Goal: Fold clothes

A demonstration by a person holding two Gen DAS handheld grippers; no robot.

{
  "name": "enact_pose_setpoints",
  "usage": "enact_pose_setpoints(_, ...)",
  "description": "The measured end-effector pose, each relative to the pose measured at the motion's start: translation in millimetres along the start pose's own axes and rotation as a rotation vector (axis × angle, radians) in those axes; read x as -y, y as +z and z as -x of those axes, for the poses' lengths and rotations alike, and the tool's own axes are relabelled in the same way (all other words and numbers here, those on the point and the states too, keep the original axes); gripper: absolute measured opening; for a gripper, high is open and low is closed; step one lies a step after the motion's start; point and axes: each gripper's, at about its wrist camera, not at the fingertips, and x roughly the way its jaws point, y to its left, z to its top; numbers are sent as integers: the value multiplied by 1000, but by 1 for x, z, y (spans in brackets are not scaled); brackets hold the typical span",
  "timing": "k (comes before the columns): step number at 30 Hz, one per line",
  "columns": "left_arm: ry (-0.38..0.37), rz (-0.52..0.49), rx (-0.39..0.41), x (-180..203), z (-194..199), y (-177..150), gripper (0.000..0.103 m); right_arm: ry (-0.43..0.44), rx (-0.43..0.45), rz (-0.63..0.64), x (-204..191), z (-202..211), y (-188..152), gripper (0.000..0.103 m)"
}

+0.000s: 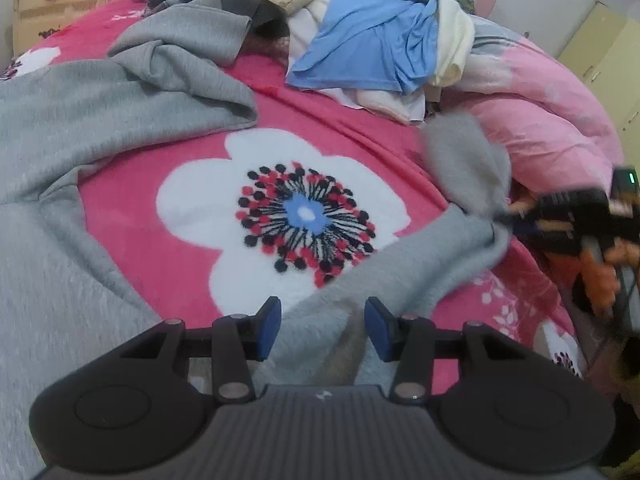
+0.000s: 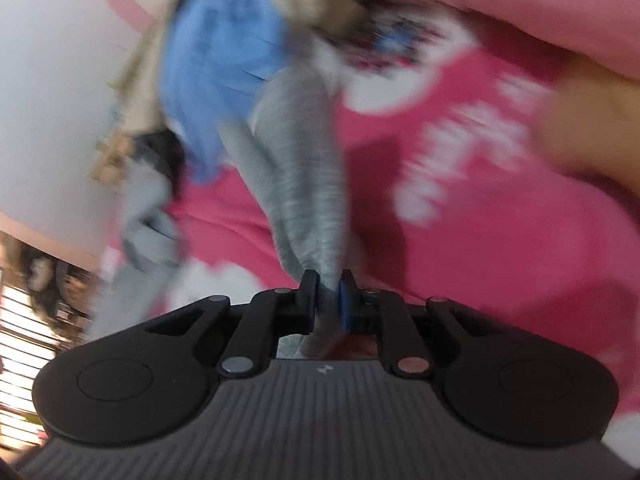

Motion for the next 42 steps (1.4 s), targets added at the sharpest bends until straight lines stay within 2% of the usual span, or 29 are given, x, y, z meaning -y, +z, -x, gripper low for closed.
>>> enact_pose_setpoints(4, -24, 5, 8, 2, -3, 10, 49, -19, 20, -27, 18, 12, -4, 14)
enact_pose_setpoints(9, -70, -106, 11, 26, -11, 32, 56, 12, 118, -95, 23, 14, 9, 18)
enact_pose_setpoints(13, -104, -211, 2, 53, -23, 50, 58, 4, 110, -158, 31, 1, 10, 18)
enact_pose_setpoints(18, -133, -295, -36, 87, -52, 65, 58, 6, 96, -198, 40, -12, 11, 21)
enact_pose_setpoints(21, -148, -349, -54, 114, -73, 69, 58, 27, 98, -158, 37, -17, 13, 17)
enact_pose_setpoints(24, -142, -386, -79, 138, -96, 66, 56, 40, 129, -65, 27, -11, 13, 12)
enact_pose_setpoints(26, -132, -406, -101, 154, -112, 63, 47, 46, 143, -17, 21, -7, 14, 12)
enact_pose_setpoints(29, -108, -391, -131, 164, -128, 62, 35, 45, 146, -39, 19, -7, 17, 12)
enact_pose_setpoints(34, -123, -279, -121, 156, -119, 73, 36, 23, 142, -22, 14, -6, 18, 15)
enact_pose_setpoints(36, -143, -244, -92, 150, -106, 77, 40, 8, 137, -8, 16, -2, 16, 16)
enact_pose_setpoints(40, -165, -229, -27, 144, -80, 86, 42, -48, 133, 19, 14, 17, 10, 18)
enact_pose_setpoints(42, -168, -232, 10, 142, -69, 90, 43, -61, 158, -30, 13, 33, 9, 20)
